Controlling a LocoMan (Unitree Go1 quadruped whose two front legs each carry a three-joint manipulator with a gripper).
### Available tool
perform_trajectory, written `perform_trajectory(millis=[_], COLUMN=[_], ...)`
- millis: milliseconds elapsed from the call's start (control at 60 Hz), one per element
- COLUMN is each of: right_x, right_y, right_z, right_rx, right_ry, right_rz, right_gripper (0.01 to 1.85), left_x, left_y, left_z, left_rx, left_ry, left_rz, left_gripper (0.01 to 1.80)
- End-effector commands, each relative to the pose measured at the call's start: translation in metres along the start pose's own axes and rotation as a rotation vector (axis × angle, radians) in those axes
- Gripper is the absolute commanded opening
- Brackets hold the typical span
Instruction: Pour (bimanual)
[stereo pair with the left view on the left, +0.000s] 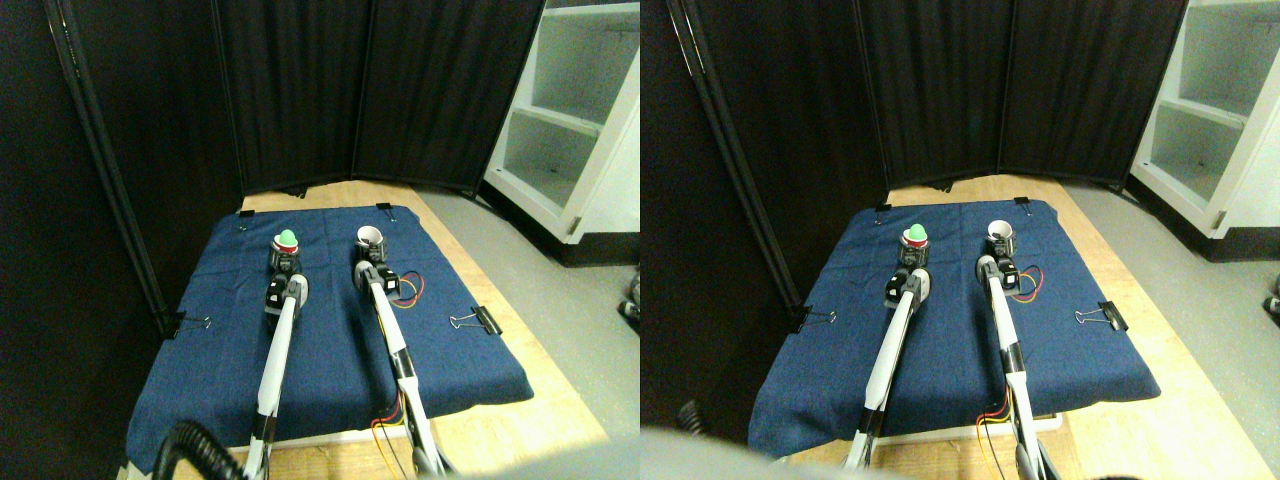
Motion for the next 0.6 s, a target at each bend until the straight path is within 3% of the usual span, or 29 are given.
perform_trajectory(millis=[17, 400, 450, 483, 500, 533, 567, 600], right_x=[0.0006, -0.0028, -0.0038, -0.0029, -0.0032, -0.0033, -0.0042, -0.0049], right_y=[-0.0031, 0.0017, 0.0021, 0.0018, 0.0018, 0.0018, 0.0022, 0.0024], right_z=[-0.0041, -0.0037, -0.0027, -0.0013, -0.0009, -0.0007, -0.0001, 0.0002], right_rx=[-0.020, 0.000, 0.010, 0.027, 0.034, 0.034, 0.045, 0.060], right_ry=[0.014, 0.016, 0.036, 0.053, 0.066, 0.070, 0.080, 0.088], right_rz=[-0.019, -0.032, -0.056, -0.067, -0.078, -0.082, -0.092, -0.095], right_gripper=[0.33, 0.33, 0.41, 0.56, 0.71, 0.77, 0.97, 1.06], left_x=[0.0028, 0.0032, 0.0016, -0.0004, -0.0014, -0.0020, -0.0030, -0.0032], left_y=[-0.0002, 0.0023, 0.0024, 0.0020, 0.0018, 0.0017, 0.0017, 0.0015], left_z=[0.0001, 0.0008, 0.0012, 0.0012, 0.0010, 0.0008, 0.0007, 0.0007], left_rx=[-0.006, 0.038, 0.090, 0.089, 0.087, 0.087, 0.101, 0.109], left_ry=[-0.021, -0.024, -0.023, -0.021, -0.013, -0.009, 0.010, 0.014], left_rz=[-0.010, -0.001, 0.010, 0.024, 0.027, 0.028, 0.033, 0.035], left_gripper=[0.33, 0.36, 0.93, 1.15, 1.25, 1.30, 1.52, 1.56])
